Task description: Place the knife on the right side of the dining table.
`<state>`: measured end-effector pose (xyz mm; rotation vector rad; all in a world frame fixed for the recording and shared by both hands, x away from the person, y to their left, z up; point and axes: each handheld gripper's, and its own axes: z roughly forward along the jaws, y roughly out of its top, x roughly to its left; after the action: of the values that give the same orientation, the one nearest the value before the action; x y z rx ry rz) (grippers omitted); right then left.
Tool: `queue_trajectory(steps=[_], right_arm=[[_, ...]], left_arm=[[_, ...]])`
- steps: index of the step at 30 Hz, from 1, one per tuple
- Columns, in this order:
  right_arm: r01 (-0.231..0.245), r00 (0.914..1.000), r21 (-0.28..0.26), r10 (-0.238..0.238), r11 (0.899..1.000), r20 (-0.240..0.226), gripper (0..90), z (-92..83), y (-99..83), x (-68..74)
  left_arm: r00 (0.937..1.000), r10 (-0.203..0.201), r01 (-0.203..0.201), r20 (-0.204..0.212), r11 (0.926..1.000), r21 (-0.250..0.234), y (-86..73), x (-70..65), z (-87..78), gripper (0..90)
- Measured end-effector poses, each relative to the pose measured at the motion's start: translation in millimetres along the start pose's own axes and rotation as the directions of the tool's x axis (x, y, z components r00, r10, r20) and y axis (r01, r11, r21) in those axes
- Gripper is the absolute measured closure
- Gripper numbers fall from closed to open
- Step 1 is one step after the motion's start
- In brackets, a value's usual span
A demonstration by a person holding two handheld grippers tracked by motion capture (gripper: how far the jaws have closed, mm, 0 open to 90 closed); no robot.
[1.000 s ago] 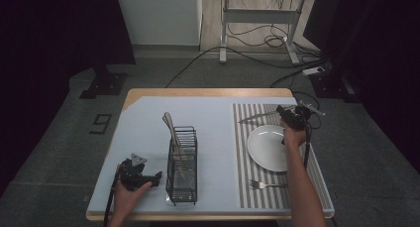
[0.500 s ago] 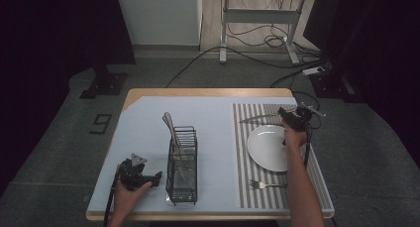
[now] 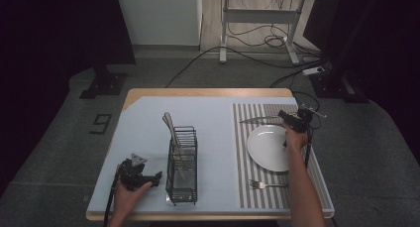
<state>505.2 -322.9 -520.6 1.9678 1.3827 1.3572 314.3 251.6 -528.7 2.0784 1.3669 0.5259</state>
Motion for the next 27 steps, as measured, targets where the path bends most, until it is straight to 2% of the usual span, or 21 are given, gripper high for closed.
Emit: queue_trajectory(steps=[6,14,15,27], right_arm=[[-0.005,1.0000,0.014,0.005,1.000,-0.001,53.1,1.5,-0.9,-2.3],[-0.004,0.9996,0.030,0.003,1.000,0.029,49.4,3.5,-2.4,-3.0],[0.007,0.9991,0.031,-0.008,1.000,0.042,48.2,4.0,-2.7,-2.1],[-0.005,0.9985,0.053,0.002,0.999,0.055,45.8,6.7,-3.4,-4.6]], left_arm=[[1.0000,-0.001,0.001,0.000,1.0000,0.000,0.0,0.0,0.0,0.0],[1.0000,-0.001,0.001,0.000,1.0000,0.000,0.0,0.0,0.0,0.0],[1.0000,-0.001,0.001,0.000,1.0000,0.000,0.0,0.0,0.0,0.0],[1.0000,-0.001,0.001,0.000,1.0000,0.000,0.1,0.0,0.0,0.0]])
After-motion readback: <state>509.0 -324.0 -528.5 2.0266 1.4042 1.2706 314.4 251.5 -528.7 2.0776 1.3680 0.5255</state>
